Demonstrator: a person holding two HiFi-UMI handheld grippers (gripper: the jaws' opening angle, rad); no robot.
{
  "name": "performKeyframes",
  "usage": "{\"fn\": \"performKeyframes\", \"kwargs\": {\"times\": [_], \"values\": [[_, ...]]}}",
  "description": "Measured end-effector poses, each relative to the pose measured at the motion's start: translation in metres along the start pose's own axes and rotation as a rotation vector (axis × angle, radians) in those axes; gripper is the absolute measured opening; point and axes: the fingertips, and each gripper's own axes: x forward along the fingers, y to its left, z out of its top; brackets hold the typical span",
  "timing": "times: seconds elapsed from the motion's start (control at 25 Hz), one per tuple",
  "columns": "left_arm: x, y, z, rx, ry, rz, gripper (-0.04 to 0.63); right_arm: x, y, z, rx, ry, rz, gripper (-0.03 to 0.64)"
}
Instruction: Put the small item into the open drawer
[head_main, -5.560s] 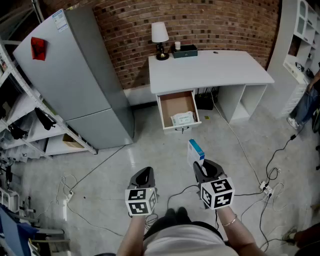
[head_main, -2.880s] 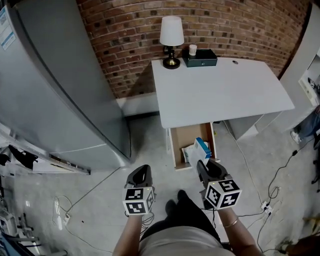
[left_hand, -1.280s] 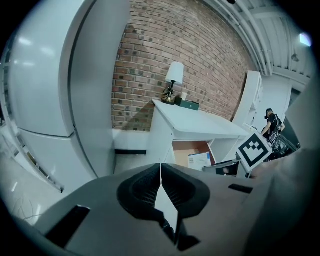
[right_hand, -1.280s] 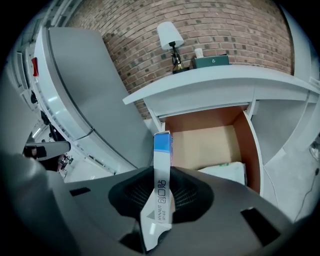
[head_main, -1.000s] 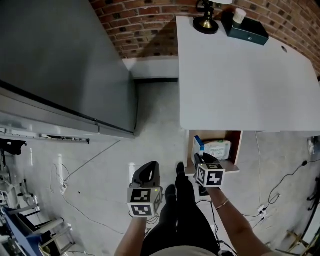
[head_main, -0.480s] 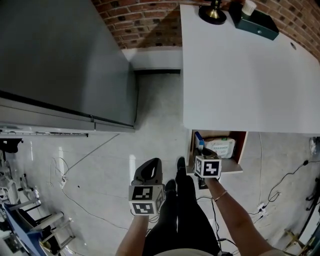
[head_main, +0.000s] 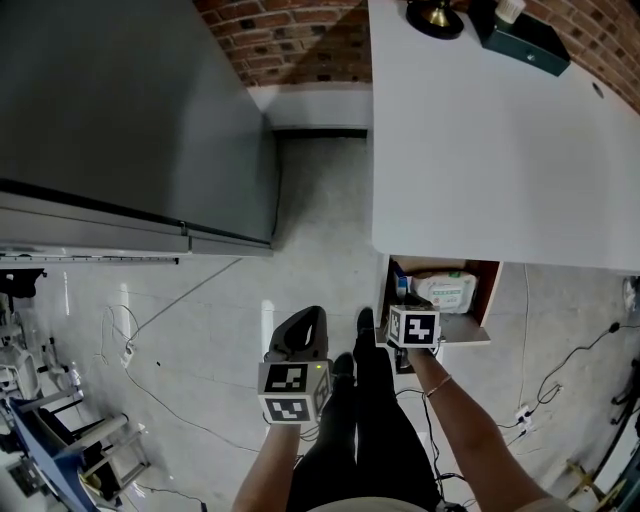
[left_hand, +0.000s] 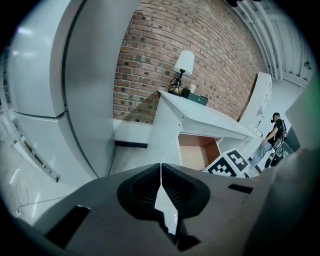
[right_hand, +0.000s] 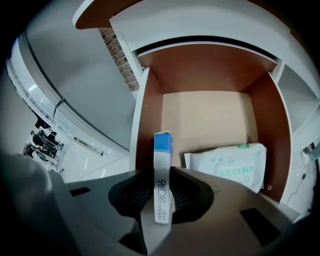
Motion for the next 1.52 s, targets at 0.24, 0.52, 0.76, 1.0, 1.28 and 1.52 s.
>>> {"fn": "performKeyframes", "kwargs": {"times": [0.24,0.52,0.76,1.0,1.28,1.52], "values": [[-0.002,0.000,-0.006,-0.009,0.011,0.007,0.023,0.006,-0.001,-0.004,-0.010,0.023,-0.017,0.100],[-0.005,0.004,-0.008,-0.009,0.011,0.013,0.023,0.010,0.002,-0.005,-0.021,0.036,-0.033,0.101],[-0.006,0.006,-0.005,-0.012,0.003,0.016,0.023,0.009,0.003,-0.006,-0.020,0.031,-0.033,0.116],[-0.014,0.009,-0.004,-0.007,-0.001,0.014,0.023,-0.001,0.007,-0.006,-0.025,0.010,-0.040,0.140],[-0.038,0.007,-0.001,0.007,-0.014,0.010,0.023,-0.034,0.014,0.004,-0.039,-0.059,-0.055,0.149],[-0.068,0.004,0.002,0.021,-0.038,0.003,0.023,-0.090,0.035,0.023,-0.032,-0.189,-0.020,0.147]]}}
